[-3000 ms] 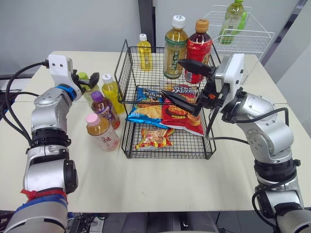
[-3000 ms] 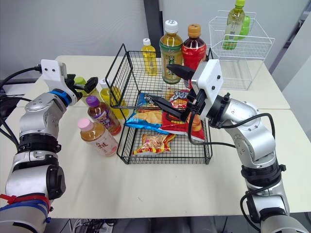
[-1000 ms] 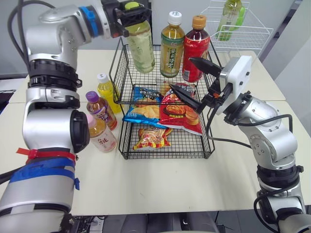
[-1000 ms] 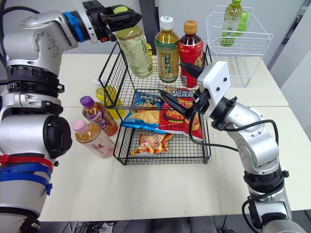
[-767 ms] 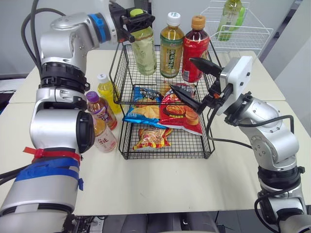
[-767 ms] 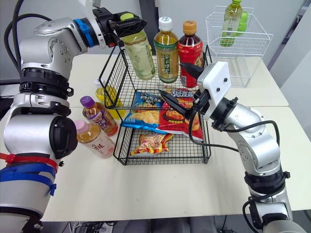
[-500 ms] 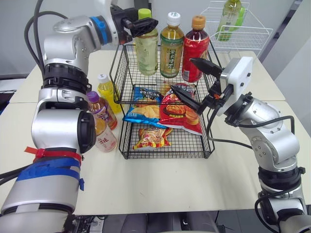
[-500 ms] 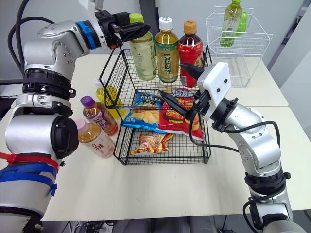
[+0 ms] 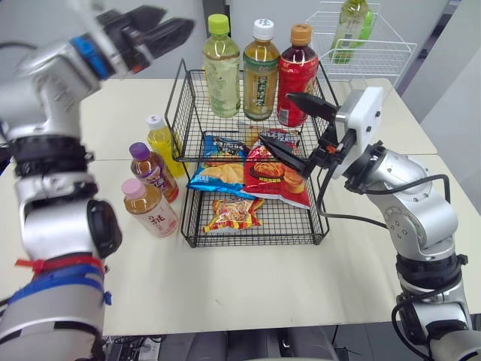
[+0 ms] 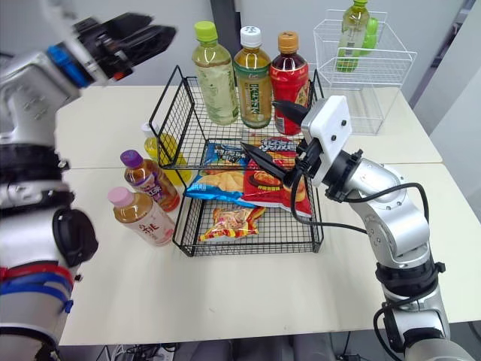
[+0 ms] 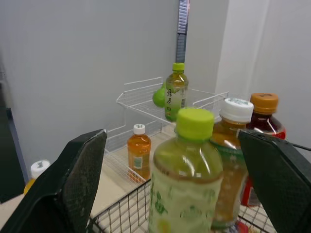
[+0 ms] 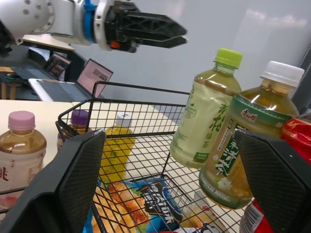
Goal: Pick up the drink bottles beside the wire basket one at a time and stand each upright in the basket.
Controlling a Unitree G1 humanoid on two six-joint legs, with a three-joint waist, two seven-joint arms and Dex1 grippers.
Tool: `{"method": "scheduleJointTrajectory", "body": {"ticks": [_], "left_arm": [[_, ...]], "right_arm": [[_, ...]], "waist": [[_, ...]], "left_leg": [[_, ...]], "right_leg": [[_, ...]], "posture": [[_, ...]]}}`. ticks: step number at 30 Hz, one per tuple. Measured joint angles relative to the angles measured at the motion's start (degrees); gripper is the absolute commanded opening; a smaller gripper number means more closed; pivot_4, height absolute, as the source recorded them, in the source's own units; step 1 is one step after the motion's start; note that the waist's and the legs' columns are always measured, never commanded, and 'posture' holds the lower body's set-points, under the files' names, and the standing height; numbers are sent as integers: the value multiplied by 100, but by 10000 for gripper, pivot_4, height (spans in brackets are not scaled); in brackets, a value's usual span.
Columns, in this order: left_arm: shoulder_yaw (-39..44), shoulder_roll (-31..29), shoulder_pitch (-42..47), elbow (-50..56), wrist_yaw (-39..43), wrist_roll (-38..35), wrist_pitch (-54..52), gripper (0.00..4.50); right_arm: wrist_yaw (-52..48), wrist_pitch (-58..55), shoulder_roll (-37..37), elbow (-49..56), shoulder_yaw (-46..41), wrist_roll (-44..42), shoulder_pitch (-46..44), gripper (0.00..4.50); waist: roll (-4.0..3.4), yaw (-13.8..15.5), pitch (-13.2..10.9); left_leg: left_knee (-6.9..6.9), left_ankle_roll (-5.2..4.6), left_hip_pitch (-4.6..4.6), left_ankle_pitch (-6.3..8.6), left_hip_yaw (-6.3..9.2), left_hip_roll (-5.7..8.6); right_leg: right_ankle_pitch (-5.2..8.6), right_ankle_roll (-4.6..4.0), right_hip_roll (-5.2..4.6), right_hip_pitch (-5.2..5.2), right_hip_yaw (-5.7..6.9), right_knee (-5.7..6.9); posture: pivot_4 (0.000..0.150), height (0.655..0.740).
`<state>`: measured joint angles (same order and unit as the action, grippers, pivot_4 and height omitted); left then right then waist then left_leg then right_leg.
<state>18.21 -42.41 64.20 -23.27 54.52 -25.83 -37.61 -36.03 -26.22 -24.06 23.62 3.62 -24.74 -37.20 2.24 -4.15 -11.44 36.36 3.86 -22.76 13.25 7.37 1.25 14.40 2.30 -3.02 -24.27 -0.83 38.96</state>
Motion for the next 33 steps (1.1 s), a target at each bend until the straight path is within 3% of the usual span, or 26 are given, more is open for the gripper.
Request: {"method": "scheduleJointTrajectory", "body": {"ticks": [4, 10, 14, 20, 27, 33], "left_arm": [[597, -634, -1483, 1396, -119, -347, -622, 44507], [2244, -917, -3720, 3246, -540, -994, -1615, 44507], [3441, -675, -5299, 4375, -601, -1484, -2069, 44507], [4825, 139, -7668, 5827, -408, -2296, -2360, 44507], [4951, 784, -8646, 6749, -848, -2851, -2017, 44507], [4040, 674, -8081, 6820, -1599, -2854, -1427, 44507]], "right_arm": [[-384, 66, 51, -254, 56, -139, -110, 45000], [-1164, 119, 165, -567, 207, -491, -376, 45000], [-1757, 168, 203, -868, 323, -650, -590, 45000], [-2623, -1, 83, -1157, 464, -996, -830, 45000], [-2883, -106, 55, -1137, 504, -1099, -870, 45000], [-2741, -60, 113, -1136, 534, -971, -870, 45000]], "waist": [[0, -28, 0], [0, 1, 1], [1, 53, 1], [3, 146, 2], [1, 242, 2], [-2, 252, 4]], "left_leg": [[1, 0, -2, 0, 2, 1], [1, -1, 14, 1, 5, -3], [0, 0, 21, 1, -2, -7], [-1, 0, 29, 1, -5, -10], [-6, 1, 105, 3, -12, -10], [-6, 1, 104, 3, -11, -10]], "right_leg": [[0, 0, -2, 2, -2, -2], [1, -1, -2, 17, 1, -5], [1, -2, -1, 22, -2, -11], [5, -9, -3, 26, -3, -12], [44, -21, -2, 106, -4, -34], [19, 3, 1, 105, -5, -32]], "posture": [[1500, 7400], [1500, 7400], [1500, 7400], [1500, 7400], [1500, 7400], [1500, 7400]]}}
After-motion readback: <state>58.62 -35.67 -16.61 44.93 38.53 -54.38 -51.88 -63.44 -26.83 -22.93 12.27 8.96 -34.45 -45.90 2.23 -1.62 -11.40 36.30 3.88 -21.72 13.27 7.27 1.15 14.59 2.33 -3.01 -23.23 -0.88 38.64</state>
